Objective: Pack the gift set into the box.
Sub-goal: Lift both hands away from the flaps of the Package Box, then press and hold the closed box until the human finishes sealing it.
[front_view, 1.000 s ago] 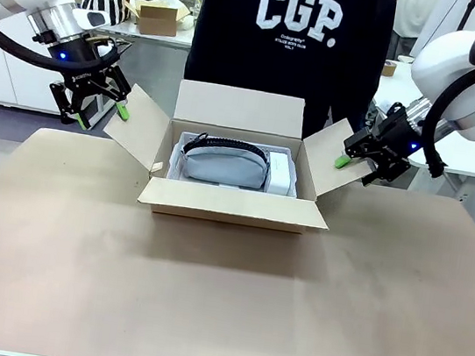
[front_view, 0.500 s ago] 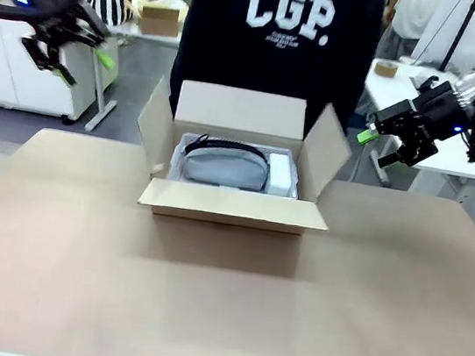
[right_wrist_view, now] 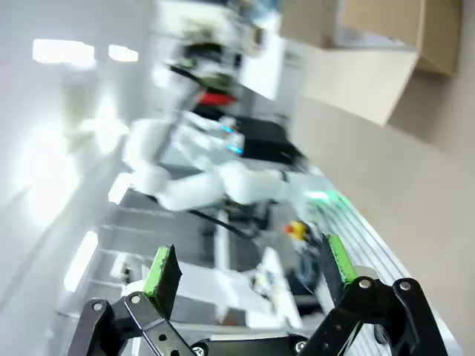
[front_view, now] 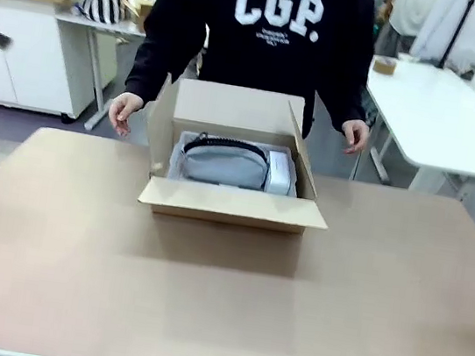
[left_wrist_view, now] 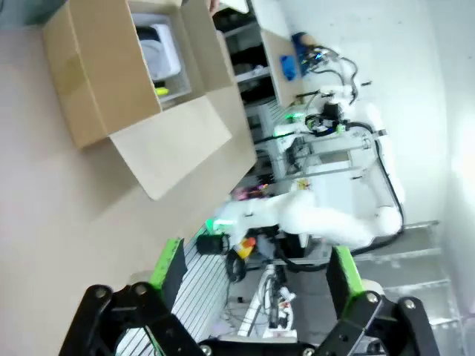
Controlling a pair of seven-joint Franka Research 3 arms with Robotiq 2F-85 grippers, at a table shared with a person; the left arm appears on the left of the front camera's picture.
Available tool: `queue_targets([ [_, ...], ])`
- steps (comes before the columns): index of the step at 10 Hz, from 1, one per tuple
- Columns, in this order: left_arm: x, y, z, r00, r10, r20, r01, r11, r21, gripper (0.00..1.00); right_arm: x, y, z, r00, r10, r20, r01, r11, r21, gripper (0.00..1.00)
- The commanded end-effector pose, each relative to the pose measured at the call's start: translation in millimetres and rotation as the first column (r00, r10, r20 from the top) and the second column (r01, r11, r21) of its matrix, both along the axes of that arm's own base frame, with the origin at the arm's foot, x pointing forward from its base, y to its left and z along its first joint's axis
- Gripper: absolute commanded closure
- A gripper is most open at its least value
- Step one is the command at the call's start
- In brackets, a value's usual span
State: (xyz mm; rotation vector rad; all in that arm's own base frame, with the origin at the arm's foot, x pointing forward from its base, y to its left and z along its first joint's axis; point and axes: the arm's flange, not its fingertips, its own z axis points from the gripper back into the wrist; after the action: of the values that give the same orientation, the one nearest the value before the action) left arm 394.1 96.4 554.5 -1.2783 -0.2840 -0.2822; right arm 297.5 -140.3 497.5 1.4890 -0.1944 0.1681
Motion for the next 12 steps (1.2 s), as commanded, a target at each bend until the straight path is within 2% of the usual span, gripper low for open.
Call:
queue_targets([
  [1, 41.2, 0.9, -34.2, 0.996, 0.063, -0.061, -0.062, 0.998, 0.028, 0.00, 7.2, 34.8, 15.0, 0.999, 0.052, 0.001, -0.051, 0.988, -0.145, 0.00],
  [2, 0.0, 0.0, 0.0, 1.000, 0.000, 0.000, 0.000, 1.000, 0.000, 0.00, 7.2, 34.8, 15.0, 0.999, 0.052, 0.001, -0.051, 0.988, -0.145, 0.00],
  [12, 0.0, 0.0, 0.0, 1.000, 0.000, 0.000, 0.000, 1.000, 0.000, 0.00, 7.2, 34.8, 15.0, 0.999, 0.052, 0.001, -0.051, 0.988, -0.145, 0.00],
])
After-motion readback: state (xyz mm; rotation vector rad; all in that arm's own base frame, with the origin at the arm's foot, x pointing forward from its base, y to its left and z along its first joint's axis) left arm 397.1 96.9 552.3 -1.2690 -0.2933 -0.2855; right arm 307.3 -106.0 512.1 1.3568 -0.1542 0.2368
